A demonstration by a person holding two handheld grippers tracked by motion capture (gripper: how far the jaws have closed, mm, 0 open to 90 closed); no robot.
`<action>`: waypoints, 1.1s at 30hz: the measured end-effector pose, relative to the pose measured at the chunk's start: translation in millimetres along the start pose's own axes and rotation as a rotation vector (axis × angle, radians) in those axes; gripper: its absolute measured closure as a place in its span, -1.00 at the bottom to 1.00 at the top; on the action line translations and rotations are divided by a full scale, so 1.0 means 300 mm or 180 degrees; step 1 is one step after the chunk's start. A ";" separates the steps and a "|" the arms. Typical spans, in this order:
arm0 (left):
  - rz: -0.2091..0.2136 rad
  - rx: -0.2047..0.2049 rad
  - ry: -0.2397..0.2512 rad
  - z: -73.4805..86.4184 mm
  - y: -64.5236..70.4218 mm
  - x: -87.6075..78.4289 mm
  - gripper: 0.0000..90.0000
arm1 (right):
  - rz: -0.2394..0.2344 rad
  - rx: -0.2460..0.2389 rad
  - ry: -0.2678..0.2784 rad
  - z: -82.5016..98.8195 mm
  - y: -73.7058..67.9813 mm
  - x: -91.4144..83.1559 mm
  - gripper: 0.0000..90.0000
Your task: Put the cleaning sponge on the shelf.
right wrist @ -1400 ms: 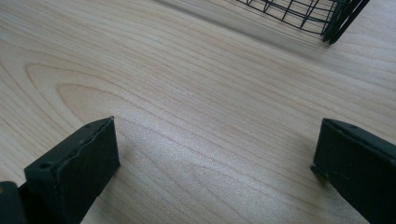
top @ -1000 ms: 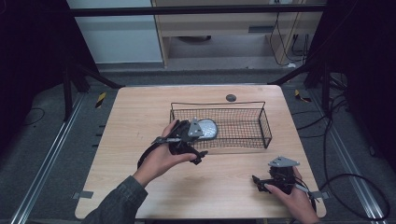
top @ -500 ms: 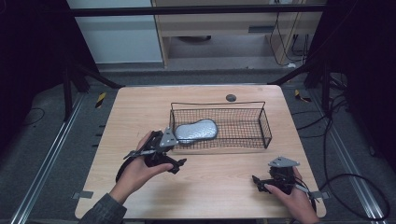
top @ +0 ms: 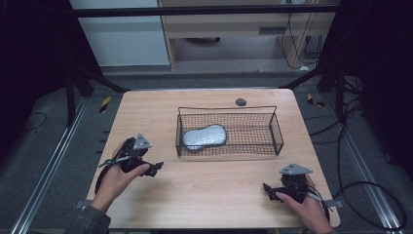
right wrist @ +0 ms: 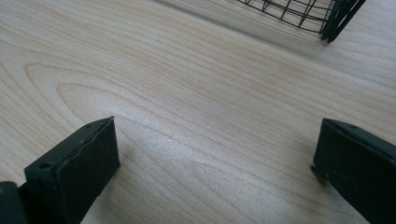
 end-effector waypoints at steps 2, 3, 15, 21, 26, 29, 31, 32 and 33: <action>-0.0032 -0.0072 -0.0017 0.011 -0.034 0.014 -0.92 | -0.0001 0.0000 0.0000 0.000 0.000 0.000 -0.99; -0.0040 -0.0095 -0.0039 0.017 -0.050 0.024 -0.92 | -0.0001 0.0000 0.0000 0.000 0.000 0.000 -0.99; -0.0067 -0.0406 -0.0142 0.057 -0.152 0.153 -0.90 | -0.0004 -0.0005 0.0001 0.000 0.000 0.000 -0.99; -0.0149 -0.0460 -0.0163 0.071 -0.167 0.189 -0.90 | -0.0004 -0.0003 0.0000 0.000 0.000 0.000 -0.99; -0.0191 -0.0536 -0.0045 0.064 -0.187 0.206 -0.91 | -0.0006 -0.0006 0.0001 0.000 0.001 0.000 -0.99; -0.0184 -0.0622 0.0015 0.068 -0.202 0.217 -0.91 | -0.0006 -0.0007 0.0001 0.000 0.001 0.000 -0.99; -0.0158 -0.0659 0.0039 0.073 -0.207 0.221 -0.91 | -0.0006 -0.0007 0.0001 0.000 0.001 0.000 -0.99; -0.0153 -0.0670 0.0060 0.075 -0.210 0.222 -0.92 | -0.0006 -0.0007 0.0001 0.000 0.001 0.000 -0.99; -0.0141 -0.0681 0.0074 0.078 -0.212 0.224 -0.92 | -0.0007 -0.0009 0.0002 0.000 0.001 0.000 -0.99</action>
Point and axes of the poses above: each handheld gripper's, and its own axes: x roughly forward along the jaws, z roughly out of its underside, y roughly to its right, the point moved 4 cm from there along x, roughly forward along the jaws, and after that the axes turned 9 degrees about z, right-handed, at the moved point
